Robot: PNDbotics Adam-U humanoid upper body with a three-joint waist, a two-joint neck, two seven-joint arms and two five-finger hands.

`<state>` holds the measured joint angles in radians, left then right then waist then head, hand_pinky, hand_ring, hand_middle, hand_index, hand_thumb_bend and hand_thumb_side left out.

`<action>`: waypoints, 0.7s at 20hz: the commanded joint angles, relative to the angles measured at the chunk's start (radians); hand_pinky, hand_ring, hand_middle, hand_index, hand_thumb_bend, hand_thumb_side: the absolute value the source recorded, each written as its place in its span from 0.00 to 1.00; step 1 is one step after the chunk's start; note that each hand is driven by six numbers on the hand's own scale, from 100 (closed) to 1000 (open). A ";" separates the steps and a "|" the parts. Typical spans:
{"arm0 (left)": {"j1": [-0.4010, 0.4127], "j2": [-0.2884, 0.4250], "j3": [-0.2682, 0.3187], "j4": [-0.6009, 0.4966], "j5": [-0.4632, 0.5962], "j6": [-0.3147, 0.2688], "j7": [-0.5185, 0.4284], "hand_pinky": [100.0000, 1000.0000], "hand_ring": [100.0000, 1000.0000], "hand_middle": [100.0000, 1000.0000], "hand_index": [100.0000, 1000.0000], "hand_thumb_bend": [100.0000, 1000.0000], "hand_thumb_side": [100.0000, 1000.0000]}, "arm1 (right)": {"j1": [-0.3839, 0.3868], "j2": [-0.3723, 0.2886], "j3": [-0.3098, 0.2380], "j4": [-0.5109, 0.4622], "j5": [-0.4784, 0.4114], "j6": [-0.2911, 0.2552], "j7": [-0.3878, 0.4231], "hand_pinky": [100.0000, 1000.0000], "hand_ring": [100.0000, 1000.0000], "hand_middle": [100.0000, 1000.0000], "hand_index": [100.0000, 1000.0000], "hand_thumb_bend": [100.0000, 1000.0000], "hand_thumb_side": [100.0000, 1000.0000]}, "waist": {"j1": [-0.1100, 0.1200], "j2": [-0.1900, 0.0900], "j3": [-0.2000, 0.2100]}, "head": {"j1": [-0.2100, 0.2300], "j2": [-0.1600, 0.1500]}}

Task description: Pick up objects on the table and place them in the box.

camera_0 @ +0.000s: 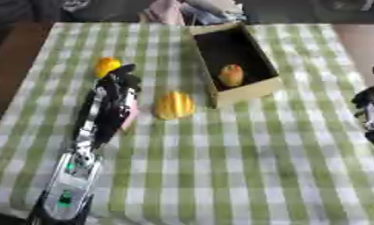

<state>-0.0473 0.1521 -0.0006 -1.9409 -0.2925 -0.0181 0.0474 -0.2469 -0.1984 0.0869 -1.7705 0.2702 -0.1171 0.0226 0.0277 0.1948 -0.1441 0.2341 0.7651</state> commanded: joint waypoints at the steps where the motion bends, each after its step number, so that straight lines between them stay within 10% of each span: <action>1: -0.004 0.092 0.027 -0.052 -0.032 0.001 -0.013 0.63 0.65 0.63 0.85 0.00 0.65 | -0.010 -0.015 -0.004 -0.017 0.003 0.000 0.002 0.41 0.57 0.49 0.88 0.00 0.41 | -0.002 -0.021 -0.001 | -0.005 0.005; 10: 0.051 0.482 0.074 -0.059 -0.224 -0.081 -0.162 0.72 0.72 0.73 0.88 0.00 0.39 | -0.006 -0.028 -0.005 -0.014 0.006 0.001 0.004 0.41 0.57 0.49 0.88 0.00 0.41 | 0.011 -0.027 -0.006 | -0.016 0.005; 14: 0.061 0.663 0.056 -0.059 -0.276 -0.107 -0.250 0.76 0.74 0.76 0.88 0.21 0.31 | -0.005 -0.033 -0.002 -0.013 0.007 0.000 0.007 0.41 0.57 0.49 0.88 0.00 0.41 | 0.019 -0.030 -0.009 | -0.017 0.005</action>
<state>0.0166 0.7319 0.0519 -1.9800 -0.5506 -0.1173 -0.1768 -0.2456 -0.2107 0.0870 -1.7698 0.2713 -0.1140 0.0264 0.0326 0.1915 -0.1536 0.2182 0.7651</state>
